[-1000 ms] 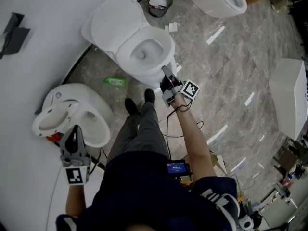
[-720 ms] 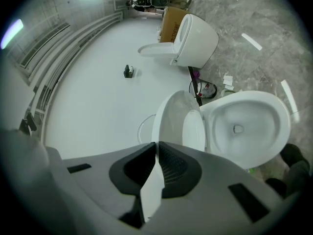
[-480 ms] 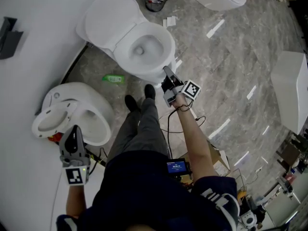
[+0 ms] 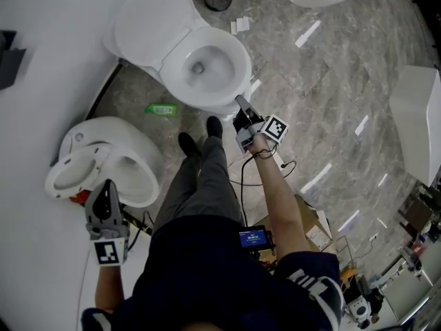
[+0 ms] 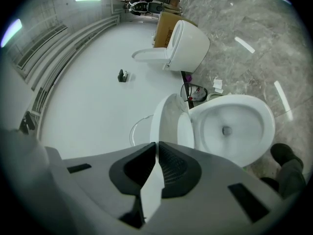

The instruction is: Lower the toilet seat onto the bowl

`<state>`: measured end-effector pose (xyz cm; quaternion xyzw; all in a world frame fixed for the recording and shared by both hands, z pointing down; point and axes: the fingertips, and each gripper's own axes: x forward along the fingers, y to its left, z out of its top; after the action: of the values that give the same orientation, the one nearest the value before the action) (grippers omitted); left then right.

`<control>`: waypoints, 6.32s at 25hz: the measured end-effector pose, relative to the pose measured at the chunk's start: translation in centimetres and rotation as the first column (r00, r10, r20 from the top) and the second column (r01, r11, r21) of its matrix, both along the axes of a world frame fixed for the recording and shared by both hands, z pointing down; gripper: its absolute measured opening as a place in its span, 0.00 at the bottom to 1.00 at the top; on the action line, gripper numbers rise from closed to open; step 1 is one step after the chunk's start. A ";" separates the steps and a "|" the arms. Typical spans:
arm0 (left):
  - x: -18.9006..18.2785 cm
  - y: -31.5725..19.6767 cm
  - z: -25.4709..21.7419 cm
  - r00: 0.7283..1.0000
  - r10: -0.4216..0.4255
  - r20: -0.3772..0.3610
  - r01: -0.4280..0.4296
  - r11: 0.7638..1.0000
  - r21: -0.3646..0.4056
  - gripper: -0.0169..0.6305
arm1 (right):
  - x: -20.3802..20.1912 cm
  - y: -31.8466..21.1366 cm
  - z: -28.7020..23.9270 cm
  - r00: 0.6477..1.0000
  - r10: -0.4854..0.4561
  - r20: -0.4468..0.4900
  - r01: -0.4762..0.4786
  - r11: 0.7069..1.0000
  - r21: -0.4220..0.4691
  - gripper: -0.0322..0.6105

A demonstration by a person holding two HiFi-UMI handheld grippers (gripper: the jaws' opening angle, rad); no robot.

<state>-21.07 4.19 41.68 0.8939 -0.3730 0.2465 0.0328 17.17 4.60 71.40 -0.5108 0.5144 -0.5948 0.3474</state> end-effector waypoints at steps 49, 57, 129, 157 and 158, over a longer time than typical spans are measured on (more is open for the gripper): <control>2.5 0.6 6.4 0.993 0.067 0.093 -0.058 0.994 -0.097 0.06 | 3.9 8.5 14.7 0.996 0.092 0.006 -0.089 0.978 -0.190 0.09; 2.3 0.6 7.5 0.991 0.073 0.109 -0.060 0.991 -0.118 0.06 | 4.1 8.9 16.2 0.998 0.066 -0.008 -0.066 0.979 -0.190 0.08; 3.5 0.0 14.4 0.974 0.093 0.209 -0.037 0.966 -0.256 0.06 | 5.5 10.1 30.5 0.999 0.011 -0.053 -0.032 0.914 -0.405 0.08; 3.3 0.1 12.9 0.982 0.070 0.177 -0.029 0.975 -0.220 0.06 | 5.5 8.9 25.5 0.979 -0.107 -0.172 0.035 0.925 -0.378 0.08; 3.4 0.0 12.6 0.983 0.067 0.169 -0.030 0.976 -0.214 0.06 | 5.3 8.7 24.4 0.974 -0.125 -0.190 0.047 0.928 -0.369 0.08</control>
<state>-17.68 4.23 54.24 0.8692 -0.3241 0.3628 0.0881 22.48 13.28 95.85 -0.6026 0.4518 -0.6369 0.1647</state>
